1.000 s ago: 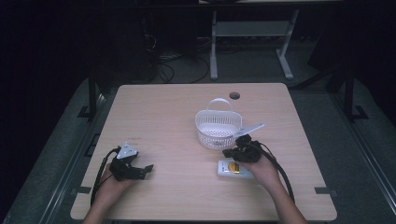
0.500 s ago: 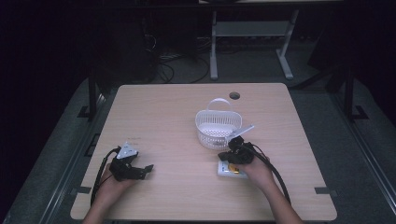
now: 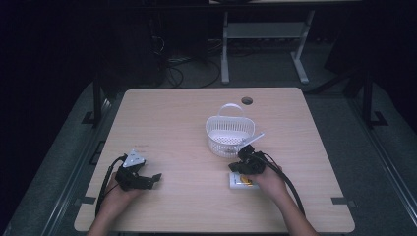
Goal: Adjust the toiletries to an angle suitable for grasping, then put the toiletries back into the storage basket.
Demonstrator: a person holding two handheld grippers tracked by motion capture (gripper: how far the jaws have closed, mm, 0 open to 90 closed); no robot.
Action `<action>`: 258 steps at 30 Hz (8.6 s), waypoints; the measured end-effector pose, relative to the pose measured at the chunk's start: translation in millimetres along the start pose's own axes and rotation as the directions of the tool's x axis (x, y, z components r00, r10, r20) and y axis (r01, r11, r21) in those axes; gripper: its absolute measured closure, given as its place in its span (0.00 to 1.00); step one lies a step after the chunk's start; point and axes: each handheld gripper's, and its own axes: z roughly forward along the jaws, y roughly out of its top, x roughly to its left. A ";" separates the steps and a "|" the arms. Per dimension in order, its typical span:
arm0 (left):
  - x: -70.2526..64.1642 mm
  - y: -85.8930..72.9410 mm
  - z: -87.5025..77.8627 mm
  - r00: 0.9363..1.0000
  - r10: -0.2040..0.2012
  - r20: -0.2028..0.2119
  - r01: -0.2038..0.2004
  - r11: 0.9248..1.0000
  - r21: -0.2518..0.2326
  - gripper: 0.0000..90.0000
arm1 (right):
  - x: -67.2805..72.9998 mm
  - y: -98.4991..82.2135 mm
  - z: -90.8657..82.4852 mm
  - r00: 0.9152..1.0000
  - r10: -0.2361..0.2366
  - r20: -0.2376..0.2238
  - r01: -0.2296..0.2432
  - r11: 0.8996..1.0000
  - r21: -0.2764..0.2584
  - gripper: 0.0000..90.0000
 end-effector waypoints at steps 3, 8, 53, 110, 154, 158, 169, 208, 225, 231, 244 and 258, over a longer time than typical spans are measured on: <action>0.0 0.0 0.0 1.000 0.001 0.000 -0.001 1.000 0.001 0.15 | 2.3 -0.4 -2.1 1.000 -0.004 -0.006 0.004 1.000 0.000 1.00; 0.0 0.0 0.0 1.000 0.000 0.000 0.000 1.000 0.000 0.15 | 7.5 -2.9 -4.2 1.000 -0.004 -0.011 0.004 1.000 -0.002 1.00; -0.1 0.1 0.2 1.000 0.000 -0.001 0.000 1.000 -0.001 0.15 | 25.5 -58.5 -61.2 0.999 0.010 -0.030 -0.012 0.998 -0.064 1.00; -0.1 0.1 0.2 1.000 0.000 -0.001 0.000 1.000 -0.001 0.15 | -33.7 -114.6 -95.2 0.976 0.151 0.159 -0.147 0.989 -0.032 1.00; -0.1 0.1 0.2 1.000 -0.001 -0.001 0.001 1.000 -0.001 0.15 | -29.7 -46.2 -43.4 0.992 0.063 0.111 -0.059 0.997 -0.043 1.00; -0.1 0.1 0.2 1.000 0.000 -0.001 0.000 1.000 0.000 0.15 | -28.1 -43.6 -40.2 0.993 0.054 0.104 -0.050 0.998 -0.044 1.00; -0.1 0.1 0.2 1.000 0.000 -0.001 0.000 1.000 -0.001 0.15 | -21.4 -35.8 -28.6 0.996 0.028 0.086 -0.026 0.999 -0.032 1.00; -0.1 0.2 0.4 1.000 -0.001 0.000 0.001 1.000 -0.002 0.15 | 9.8 -5.7 3.2 0.999 -0.043 -0.007 0.043 0.999 -0.024 1.00; -0.1 0.1 0.4 1.000 0.000 0.000 0.000 1.000 -0.002 0.15 | 19.3 -1.2 0.1 0.999 -0.038 -0.021 0.036 0.998 -0.059 0.92; -0.1 0.1 0.4 1.000 0.000 0.000 0.000 1.000 -0.002 0.15 | 23.3 1.4 -3.8 1.000 -0.013 -0.004 0.013 0.999 -0.051 0.64; -0.2 0.2 0.6 1.000 -0.003 0.000 0.003 1.000 -0.004 0.15 | 39.1 15.1 -0.6 1.000 -0.007 0.030 0.008 0.999 -0.043 0.33; -0.2 0.2 0.7 1.000 -0.003 0.000 0.003 1.000 -0.005 0.15 | 52.0 21.9 19.2 0.998 -0.009 0.062 0.009 1.000 0.004 0.26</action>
